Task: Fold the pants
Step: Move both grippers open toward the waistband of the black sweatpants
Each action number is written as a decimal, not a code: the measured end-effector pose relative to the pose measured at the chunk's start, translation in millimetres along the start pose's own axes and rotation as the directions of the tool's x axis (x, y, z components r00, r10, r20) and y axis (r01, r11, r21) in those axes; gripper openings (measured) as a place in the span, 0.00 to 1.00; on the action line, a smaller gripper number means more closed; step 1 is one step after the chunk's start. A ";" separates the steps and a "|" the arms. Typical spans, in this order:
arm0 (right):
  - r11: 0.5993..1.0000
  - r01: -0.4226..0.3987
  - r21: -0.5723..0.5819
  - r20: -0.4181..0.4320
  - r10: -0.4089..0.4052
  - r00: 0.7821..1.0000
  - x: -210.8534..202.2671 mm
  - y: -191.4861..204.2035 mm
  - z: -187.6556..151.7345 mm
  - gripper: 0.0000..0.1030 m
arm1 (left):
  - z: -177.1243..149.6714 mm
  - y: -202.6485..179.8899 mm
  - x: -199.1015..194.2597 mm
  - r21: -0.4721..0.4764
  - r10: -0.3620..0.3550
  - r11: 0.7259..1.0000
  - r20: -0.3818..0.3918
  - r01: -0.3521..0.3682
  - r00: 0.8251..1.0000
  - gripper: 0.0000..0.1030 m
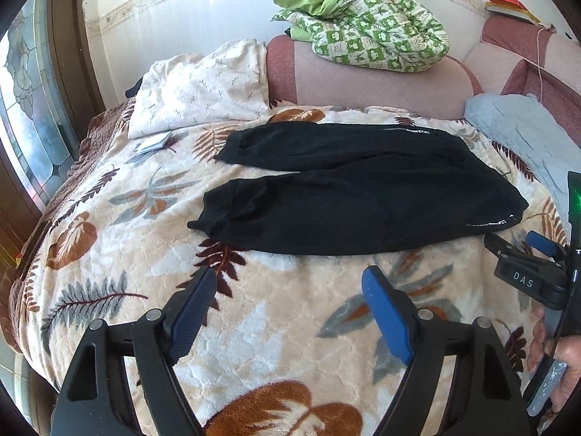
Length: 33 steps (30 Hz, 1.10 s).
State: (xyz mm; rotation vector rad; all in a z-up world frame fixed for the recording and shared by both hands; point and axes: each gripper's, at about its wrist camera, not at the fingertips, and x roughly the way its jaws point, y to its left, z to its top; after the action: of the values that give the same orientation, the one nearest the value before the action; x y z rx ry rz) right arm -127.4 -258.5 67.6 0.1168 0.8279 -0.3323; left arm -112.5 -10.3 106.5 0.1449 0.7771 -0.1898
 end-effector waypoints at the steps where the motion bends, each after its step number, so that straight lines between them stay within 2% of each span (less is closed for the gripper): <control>1: 1.000 0.000 -0.002 0.006 0.000 1.000 -4.0 -0.9 1.3 0.91 | 1.1 -1.2 -3.2 0.003 -0.001 1.000 0.008 0.001 1.000 0.80; 7: 0.999 0.027 -0.037 0.043 -0.025 0.999 -19.9 -0.8 10.5 0.86 | 11.2 2.7 -21.7 -0.019 -0.014 1.000 0.052 0.015 0.999 0.80; 17: 0.997 0.024 -0.074 0.090 -0.017 0.996 -53.2 0.8 30.4 0.83 | 27.9 23.8 -50.6 -0.072 -0.004 0.997 0.112 0.012 0.994 0.80; 21: 0.997 0.010 -0.082 0.092 -0.002 0.996 -64.7 -0.7 43.5 0.83 | 38.8 37.3 -54.7 -0.080 -0.006 0.997 0.112 0.015 0.994 0.80; 27: 0.997 -0.015 -0.080 0.073 0.021 0.997 -61.6 -4.5 70.4 0.83 | 64.0 59.7 -27.1 -0.100 0.025 0.995 0.073 -0.017 0.997 0.80; 33: 0.992 -0.025 -0.122 0.062 0.033 0.998 -28.4 -5.5 102.8 0.83 | 99.5 84.3 36.0 -0.149 0.052 0.988 0.017 -0.049 0.998 0.80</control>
State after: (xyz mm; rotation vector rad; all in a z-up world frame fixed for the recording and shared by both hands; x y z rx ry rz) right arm -74.9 -280.4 158.0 0.0044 0.7807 -0.2564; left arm -0.8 47.8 156.2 0.0212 0.7629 -0.0844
